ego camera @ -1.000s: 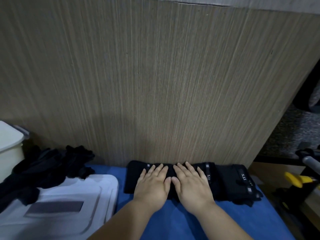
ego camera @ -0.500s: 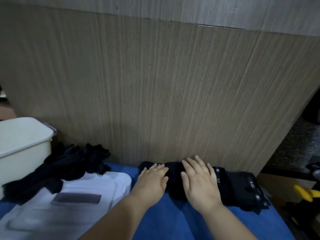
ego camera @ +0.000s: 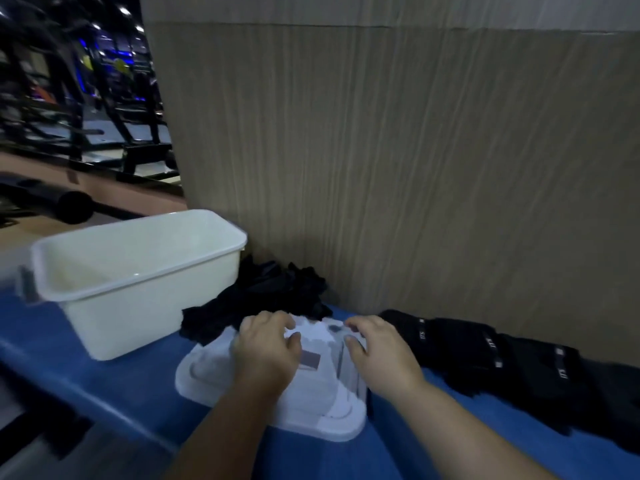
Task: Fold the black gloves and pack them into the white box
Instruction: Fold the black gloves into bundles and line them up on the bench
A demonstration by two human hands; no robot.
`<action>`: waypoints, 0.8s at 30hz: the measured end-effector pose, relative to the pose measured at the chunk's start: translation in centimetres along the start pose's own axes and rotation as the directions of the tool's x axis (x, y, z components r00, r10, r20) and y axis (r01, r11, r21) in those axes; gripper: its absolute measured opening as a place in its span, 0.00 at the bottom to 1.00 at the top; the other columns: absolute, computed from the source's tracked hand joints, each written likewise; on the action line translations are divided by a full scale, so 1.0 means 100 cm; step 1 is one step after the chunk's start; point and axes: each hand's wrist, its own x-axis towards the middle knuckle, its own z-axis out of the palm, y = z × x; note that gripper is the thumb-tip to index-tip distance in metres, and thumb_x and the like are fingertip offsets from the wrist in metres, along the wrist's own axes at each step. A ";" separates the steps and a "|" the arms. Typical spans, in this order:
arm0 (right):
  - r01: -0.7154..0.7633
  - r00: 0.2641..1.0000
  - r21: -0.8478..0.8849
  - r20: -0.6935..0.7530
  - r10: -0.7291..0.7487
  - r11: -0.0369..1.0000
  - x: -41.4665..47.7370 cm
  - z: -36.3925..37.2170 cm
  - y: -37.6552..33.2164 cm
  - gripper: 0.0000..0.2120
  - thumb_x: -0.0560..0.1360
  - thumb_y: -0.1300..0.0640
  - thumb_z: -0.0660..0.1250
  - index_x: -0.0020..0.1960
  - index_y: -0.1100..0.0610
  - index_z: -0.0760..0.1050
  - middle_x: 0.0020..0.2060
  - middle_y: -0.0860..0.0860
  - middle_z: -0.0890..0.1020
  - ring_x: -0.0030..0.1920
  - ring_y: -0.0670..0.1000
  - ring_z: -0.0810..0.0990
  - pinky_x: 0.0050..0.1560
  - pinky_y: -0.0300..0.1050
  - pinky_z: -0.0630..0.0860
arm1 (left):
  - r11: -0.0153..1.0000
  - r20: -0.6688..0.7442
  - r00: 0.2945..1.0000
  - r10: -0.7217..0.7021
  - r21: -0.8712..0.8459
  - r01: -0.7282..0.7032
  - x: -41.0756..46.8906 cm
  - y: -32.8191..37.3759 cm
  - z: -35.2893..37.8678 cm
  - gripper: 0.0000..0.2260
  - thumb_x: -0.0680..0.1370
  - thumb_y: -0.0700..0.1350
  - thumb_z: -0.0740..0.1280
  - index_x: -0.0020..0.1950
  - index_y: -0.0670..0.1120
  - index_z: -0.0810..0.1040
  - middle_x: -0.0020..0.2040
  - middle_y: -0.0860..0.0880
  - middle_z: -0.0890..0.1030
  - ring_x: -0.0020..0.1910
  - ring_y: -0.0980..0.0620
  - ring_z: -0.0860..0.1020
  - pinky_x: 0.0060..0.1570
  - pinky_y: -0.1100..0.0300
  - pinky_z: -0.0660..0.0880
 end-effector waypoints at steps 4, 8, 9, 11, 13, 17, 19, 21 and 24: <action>0.038 0.999 0.059 -0.004 -0.038 0.998 0.023 0.019 -0.026 0.19 0.80 0.50 0.60 0.70 0.50 0.68 0.65 0.48 0.71 0.64 0.47 0.68 0.63 0.40 0.67 | 0.992 -0.234 0.967 -0.106 -0.089 0.087 0.008 -0.028 -0.013 0.10 0.69 0.42 0.72 0.49 0.44 0.78 0.45 0.44 0.78 0.48 0.38 0.73 0.44 0.49 0.70; 0.093 0.994 0.044 -0.064 -0.091 0.995 0.051 0.033 -0.050 0.23 0.80 0.50 0.61 0.73 0.50 0.63 0.70 0.47 0.66 0.69 0.49 0.62 0.68 0.43 0.63 | 0.978 -0.211 0.962 -0.172 -0.157 0.140 0.016 -0.041 -0.012 0.22 0.70 0.42 0.73 0.63 0.42 0.75 0.58 0.42 0.77 0.59 0.37 0.72 0.55 0.46 0.69; 0.112 0.992 0.024 -0.064 -0.110 0.993 0.058 0.036 -0.055 0.24 0.80 0.50 0.61 0.74 0.50 0.62 0.71 0.46 0.65 0.70 0.49 0.60 0.69 0.44 0.61 | 0.979 -0.204 0.967 -0.155 -0.165 0.122 0.017 -0.043 -0.009 0.23 0.71 0.42 0.72 0.66 0.43 0.74 0.60 0.43 0.77 0.60 0.38 0.71 0.57 0.47 0.68; 0.140 0.988 -0.044 -0.059 -0.142 0.989 0.071 0.044 -0.064 0.26 0.79 0.48 0.61 0.75 0.48 0.59 0.73 0.46 0.63 0.71 0.50 0.58 0.70 0.46 0.59 | 0.977 -0.193 0.973 -0.129 -0.194 0.091 0.021 -0.049 -0.005 0.26 0.72 0.42 0.71 0.69 0.45 0.71 0.63 0.46 0.76 0.61 0.41 0.71 0.59 0.49 0.67; 0.139 0.989 -0.120 -0.043 -0.145 0.983 0.082 0.050 -0.071 0.27 0.79 0.46 0.61 0.76 0.46 0.58 0.73 0.46 0.64 0.71 0.51 0.58 0.69 0.48 0.59 | 0.972 -0.170 0.978 -0.121 -0.219 0.082 0.024 -0.053 0.000 0.27 0.73 0.43 0.70 0.72 0.47 0.68 0.63 0.48 0.76 0.61 0.43 0.71 0.60 0.52 0.65; 0.113 0.991 -0.223 -0.048 -0.127 0.968 0.096 0.058 -0.076 0.23 0.78 0.44 0.61 0.72 0.45 0.64 0.59 0.47 0.77 0.63 0.53 0.65 0.61 0.48 0.64 | 0.969 -0.124 0.983 -0.136 -0.223 0.106 0.027 -0.054 0.006 0.30 0.75 0.44 0.69 0.75 0.50 0.63 0.62 0.48 0.76 0.60 0.44 0.70 0.60 0.53 0.65; 0.125 0.988 -0.221 -0.064 -0.142 0.967 0.097 0.060 -0.074 0.16 0.79 0.45 0.61 0.65 0.46 0.72 0.54 0.46 0.79 0.61 0.52 0.67 0.59 0.46 0.64 | 0.971 -0.104 0.985 -0.140 -0.211 0.116 0.027 -0.053 0.006 0.28 0.75 0.45 0.69 0.74 0.51 0.65 0.61 0.46 0.76 0.59 0.43 0.70 0.57 0.52 0.66; 0.144 0.982 -0.189 -0.097 -0.164 0.971 0.092 0.060 -0.071 0.12 0.79 0.47 0.61 0.59 0.47 0.76 0.51 0.45 0.80 0.59 0.50 0.68 0.59 0.46 0.66 | 0.979 -0.117 0.987 -0.106 -0.186 0.083 0.025 -0.054 0.006 0.25 0.74 0.45 0.70 0.71 0.50 0.71 0.58 0.44 0.77 0.55 0.42 0.71 0.51 0.53 0.66; 0.174 0.965 -0.080 -0.185 -0.186 0.982 0.079 0.056 -0.066 0.09 0.77 0.48 0.64 0.55 0.47 0.78 0.48 0.44 0.79 0.58 0.48 0.69 0.58 0.44 0.66 | 0.980 -0.157 0.984 -0.083 -0.194 0.052 0.024 -0.053 0.003 0.20 0.74 0.47 0.71 0.65 0.49 0.77 0.53 0.44 0.78 0.52 0.41 0.73 0.48 0.55 0.66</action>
